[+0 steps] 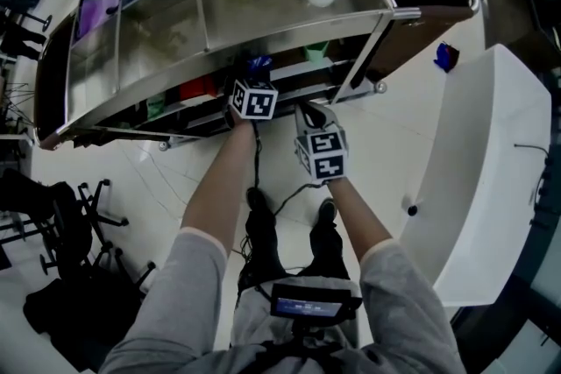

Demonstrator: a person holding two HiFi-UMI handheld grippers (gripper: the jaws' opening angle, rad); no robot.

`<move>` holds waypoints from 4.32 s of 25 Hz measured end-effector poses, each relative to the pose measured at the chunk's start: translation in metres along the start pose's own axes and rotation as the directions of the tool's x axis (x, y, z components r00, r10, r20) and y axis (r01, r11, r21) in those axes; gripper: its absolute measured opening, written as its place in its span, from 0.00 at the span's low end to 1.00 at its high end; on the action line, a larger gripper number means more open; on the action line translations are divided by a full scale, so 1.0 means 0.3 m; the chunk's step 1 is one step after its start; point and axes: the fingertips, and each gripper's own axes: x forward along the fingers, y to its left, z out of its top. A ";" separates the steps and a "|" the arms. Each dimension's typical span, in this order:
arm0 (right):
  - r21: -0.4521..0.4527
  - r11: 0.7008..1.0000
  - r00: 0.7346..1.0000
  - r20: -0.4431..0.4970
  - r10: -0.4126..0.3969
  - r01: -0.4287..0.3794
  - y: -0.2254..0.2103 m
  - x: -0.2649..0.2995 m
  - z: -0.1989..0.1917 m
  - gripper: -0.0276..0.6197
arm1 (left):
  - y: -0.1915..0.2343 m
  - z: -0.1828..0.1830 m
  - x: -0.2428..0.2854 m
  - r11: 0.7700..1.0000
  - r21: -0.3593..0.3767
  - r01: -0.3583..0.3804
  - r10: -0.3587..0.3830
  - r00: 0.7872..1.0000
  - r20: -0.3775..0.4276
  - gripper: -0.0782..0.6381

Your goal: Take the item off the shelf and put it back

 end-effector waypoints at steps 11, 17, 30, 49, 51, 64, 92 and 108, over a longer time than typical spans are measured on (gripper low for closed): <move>0.013 1.000 1.000 -0.015 -0.009 0.009 -0.023 -0.009 -0.046 0.06 | 0.033 0.007 0.079 1.000 -0.023 -0.010 0.010 1.000 -0.012 0.43; 0.013 1.000 1.000 -0.019 -0.014 0.014 -0.039 -0.019 -0.059 0.06 | 0.037 -0.016 0.098 0.999 -0.036 -0.023 0.022 1.000 -0.022 0.49; 0.029 0.999 1.000 -0.021 -0.016 0.017 -0.062 -0.032 -0.086 0.06 | 0.013 -0.002 0.091 1.000 -0.019 -0.002 0.003 0.999 0.052 0.85; -0.019 0.998 0.998 0.021 0.053 -0.053 -0.070 -0.268 -0.010 0.06 | -0.145 -0.111 -0.456 0.998 -0.047 0.043 -0.039 0.996 0.085 0.69; -0.030 0.998 0.998 0.018 0.059 -0.059 -0.075 -0.317 -0.006 0.06 | -0.161 -0.106 -0.570 0.998 -0.054 0.045 -0.038 0.993 0.110 0.52; -0.064 0.994 0.995 0.045 0.092 -0.089 0.209 -0.690 -0.018 0.06 | -0.047 -0.225 -1.139 0.975 -0.191 0.114 -0.064 0.966 0.251 0.12; -0.036 0.999 0.997 0.080 -0.007 0.010 0.575 -0.951 -0.220 0.05 | 0.197 -0.743 -1.589 0.921 -0.365 0.136 -0.038 0.964 0.264 0.12; -0.059 0.998 0.999 0.054 0.002 0.001 0.583 -0.923 -0.215 0.05 | 0.181 -0.752 -1.606 0.916 -0.373 0.148 -0.045 0.962 0.270 0.12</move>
